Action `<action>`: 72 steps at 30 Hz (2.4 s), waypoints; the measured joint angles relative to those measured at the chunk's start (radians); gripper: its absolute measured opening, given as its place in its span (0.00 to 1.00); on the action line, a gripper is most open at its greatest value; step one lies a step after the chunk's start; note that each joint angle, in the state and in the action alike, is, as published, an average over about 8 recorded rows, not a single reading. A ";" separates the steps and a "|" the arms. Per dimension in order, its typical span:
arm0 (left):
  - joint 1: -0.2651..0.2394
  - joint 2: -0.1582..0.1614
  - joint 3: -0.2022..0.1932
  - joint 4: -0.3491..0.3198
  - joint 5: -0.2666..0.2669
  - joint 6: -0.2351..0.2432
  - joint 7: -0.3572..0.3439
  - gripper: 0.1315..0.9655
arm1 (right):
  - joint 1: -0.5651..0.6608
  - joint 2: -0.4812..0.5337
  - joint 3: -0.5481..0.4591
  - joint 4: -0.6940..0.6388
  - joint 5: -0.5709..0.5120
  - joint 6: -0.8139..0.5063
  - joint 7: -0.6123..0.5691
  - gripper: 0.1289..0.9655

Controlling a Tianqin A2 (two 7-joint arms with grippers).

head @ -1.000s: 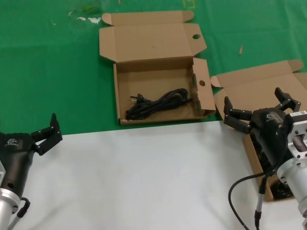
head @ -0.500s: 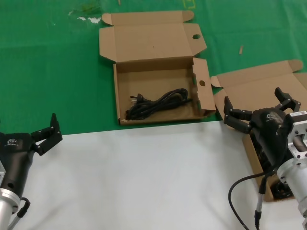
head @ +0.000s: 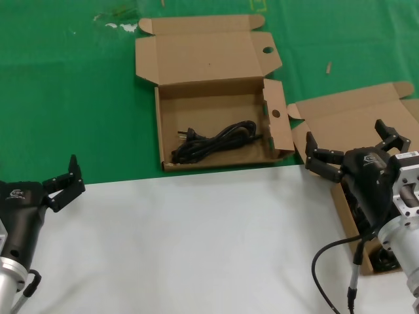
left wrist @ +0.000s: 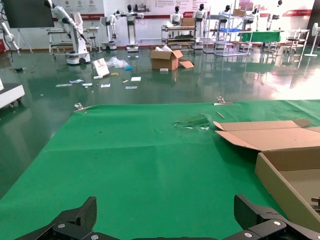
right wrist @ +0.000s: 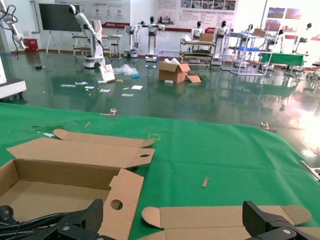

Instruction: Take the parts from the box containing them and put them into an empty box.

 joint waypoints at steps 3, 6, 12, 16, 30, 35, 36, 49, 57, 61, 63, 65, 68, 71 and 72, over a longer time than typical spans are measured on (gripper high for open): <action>0.000 0.000 0.000 0.000 0.000 0.000 0.000 1.00 | 0.000 0.000 0.000 0.000 0.000 0.000 0.000 1.00; 0.000 0.000 0.000 0.000 0.000 0.000 0.000 1.00 | 0.000 0.000 0.000 0.000 0.000 0.000 0.000 1.00; 0.000 0.000 0.000 0.000 0.000 0.000 0.001 1.00 | 0.000 0.000 0.000 0.000 0.000 0.000 0.000 1.00; 0.000 0.000 0.000 0.000 0.000 0.000 0.000 1.00 | 0.000 0.000 0.000 0.000 0.000 0.000 0.000 1.00; 0.000 0.000 0.000 0.000 0.000 0.000 0.000 1.00 | 0.000 0.000 0.000 0.000 0.000 0.000 0.000 1.00; 0.000 0.000 0.000 0.000 0.000 0.000 0.000 1.00 | 0.000 0.000 0.000 0.000 0.000 0.000 0.000 1.00; 0.000 0.000 0.000 0.000 0.000 0.000 0.000 1.00 | 0.000 0.000 0.000 0.000 0.000 0.000 0.000 1.00; 0.000 0.000 0.000 0.000 0.000 0.000 0.000 1.00 | 0.000 0.000 0.000 0.000 0.000 0.000 0.000 1.00; 0.000 0.000 0.000 0.000 0.000 0.000 0.000 1.00 | 0.000 0.000 0.000 0.000 0.000 0.000 0.000 1.00; 0.000 0.000 0.000 0.000 0.000 0.000 0.000 1.00 | 0.000 0.000 0.000 0.000 0.000 0.000 0.000 1.00; 0.000 0.000 0.000 0.000 0.000 0.000 0.000 1.00 | 0.000 0.000 0.000 0.000 0.000 0.000 0.000 1.00; 0.000 0.000 0.000 0.000 0.000 0.000 0.000 1.00 | 0.000 0.000 0.000 0.000 0.000 0.000 0.000 1.00; 0.000 0.000 0.000 0.000 0.000 0.000 0.000 1.00 | 0.000 0.000 0.000 0.000 0.000 0.000 0.000 1.00; 0.000 0.000 0.000 0.000 0.000 0.000 0.000 1.00 | 0.000 0.000 0.000 0.000 0.000 0.000 0.000 1.00; 0.000 0.000 0.000 0.000 0.000 0.000 0.000 1.00 | 0.000 0.000 0.000 0.000 0.000 0.000 0.000 1.00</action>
